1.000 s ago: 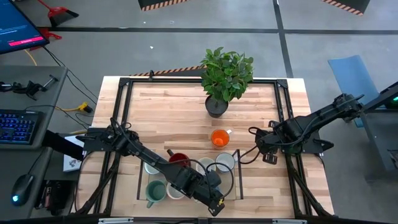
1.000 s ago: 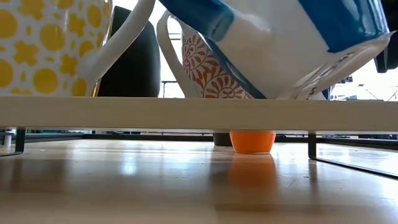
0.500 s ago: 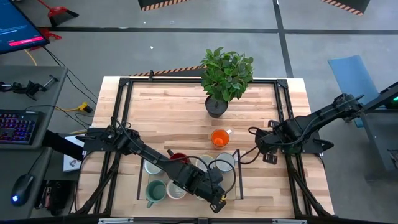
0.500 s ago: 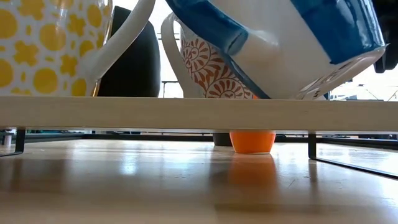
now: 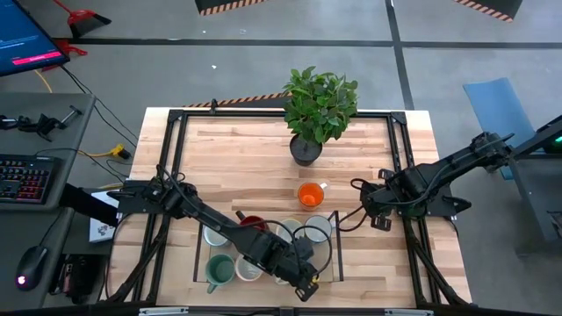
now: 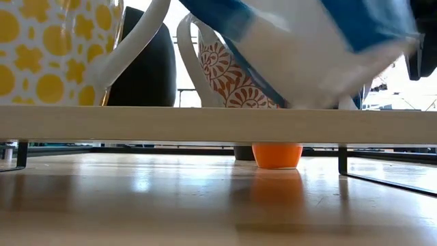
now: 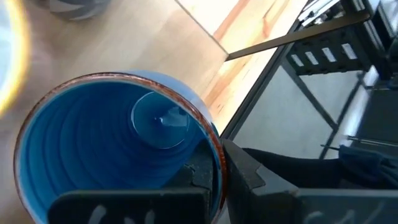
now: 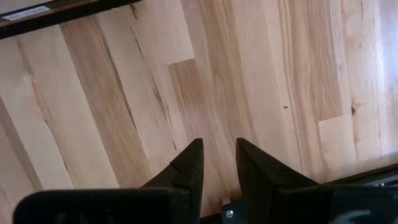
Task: Place coffee mugs
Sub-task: Put the blue mug on the shelf
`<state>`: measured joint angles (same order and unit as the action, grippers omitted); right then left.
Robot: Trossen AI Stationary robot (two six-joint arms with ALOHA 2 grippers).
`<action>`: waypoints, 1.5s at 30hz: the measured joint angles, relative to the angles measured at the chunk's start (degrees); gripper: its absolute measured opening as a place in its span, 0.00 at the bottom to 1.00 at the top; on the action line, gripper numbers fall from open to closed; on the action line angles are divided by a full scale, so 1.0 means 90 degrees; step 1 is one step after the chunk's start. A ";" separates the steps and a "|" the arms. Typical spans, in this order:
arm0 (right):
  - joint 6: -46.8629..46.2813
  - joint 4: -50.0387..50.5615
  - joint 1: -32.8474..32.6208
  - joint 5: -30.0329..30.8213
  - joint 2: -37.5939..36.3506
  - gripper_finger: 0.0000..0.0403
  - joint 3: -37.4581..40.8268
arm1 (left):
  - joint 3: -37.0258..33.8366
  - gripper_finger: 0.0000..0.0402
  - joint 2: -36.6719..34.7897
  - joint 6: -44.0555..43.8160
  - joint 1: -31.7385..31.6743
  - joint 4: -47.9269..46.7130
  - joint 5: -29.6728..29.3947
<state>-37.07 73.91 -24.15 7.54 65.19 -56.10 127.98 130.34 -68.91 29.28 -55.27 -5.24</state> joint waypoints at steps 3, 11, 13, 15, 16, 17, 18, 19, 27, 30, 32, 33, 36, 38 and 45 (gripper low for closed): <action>-0.0004 0.0000 0.0001 0.0001 0.0000 0.18 0.0000 | 0.0239 0.01 -0.0032 -0.0028 0.0008 -0.0467 -0.0134; -0.0011 0.0000 -0.0001 0.0001 0.0000 0.18 0.0000 | 0.0488 0.00 -0.0036 -0.0003 0.0016 -0.0887 -0.0277; -0.0002 0.0000 0.0000 0.0001 0.0000 0.18 0.0000 | 0.0488 0.00 -0.0036 -0.0001 0.0014 -0.0866 -0.0281; -0.0004 0.0000 -0.0001 0.0001 0.0000 0.18 0.0000 | 0.0488 0.00 -0.0036 -0.0001 0.0014 -0.0869 -0.0291; -0.0011 0.0000 -0.0001 0.0001 0.0000 0.18 0.0000 | 0.0488 0.00 -0.0036 -0.0001 0.0014 -0.0871 -0.0299; -0.0011 0.0000 0.0001 0.0003 0.0000 0.18 0.0000 | 0.0488 0.00 -0.0036 -0.0003 0.0014 -0.0869 -0.0301; -0.0011 0.0000 0.0001 0.0003 0.0000 0.18 0.0000 | 0.0488 0.00 -0.0036 -0.0001 0.0016 -0.0866 -0.0290; -0.0008 0.0000 0.0001 0.0003 0.0000 0.18 0.0000 | 0.0488 0.00 -0.0036 -0.0001 0.0017 -0.0866 -0.0268; -0.0013 -0.0005 -0.0001 0.0008 0.0000 0.18 0.0000 | 0.0488 0.00 0.0061 0.0001 0.0029 -0.0830 -0.0097; -0.0006 -0.0009 0.0001 0.0011 0.0000 0.18 0.0000 | 0.0475 0.00 0.0111 0.0006 0.0041 -0.0863 -0.0017; -0.0013 -0.0017 0.0000 0.0011 0.0000 0.18 0.0000 | 0.0476 0.00 0.0130 0.0014 0.0041 -0.0858 0.0052; -0.0013 -0.0016 0.0001 0.0011 0.0000 0.18 0.0000 | 0.0476 0.00 0.0131 0.0015 0.0041 -0.0854 0.0068; -0.0032 -0.0031 0.0001 0.0011 0.0000 0.18 0.0000 | 0.0476 0.00 0.0146 0.0006 0.0046 -0.0860 0.0071; -0.0042 -0.0060 0.0001 0.0008 0.0000 0.18 0.0000 | 0.0476 0.00 0.0146 0.0006 0.0048 -0.0864 0.0042; -0.0045 -0.0128 0.0000 -0.0033 0.0000 0.18 0.0000 | 0.0476 0.02 0.0146 -0.0004 0.0048 -0.0868 0.0032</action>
<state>-37.47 72.76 -24.16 7.25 65.19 -56.10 132.27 131.66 -68.95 29.71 -63.08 -4.95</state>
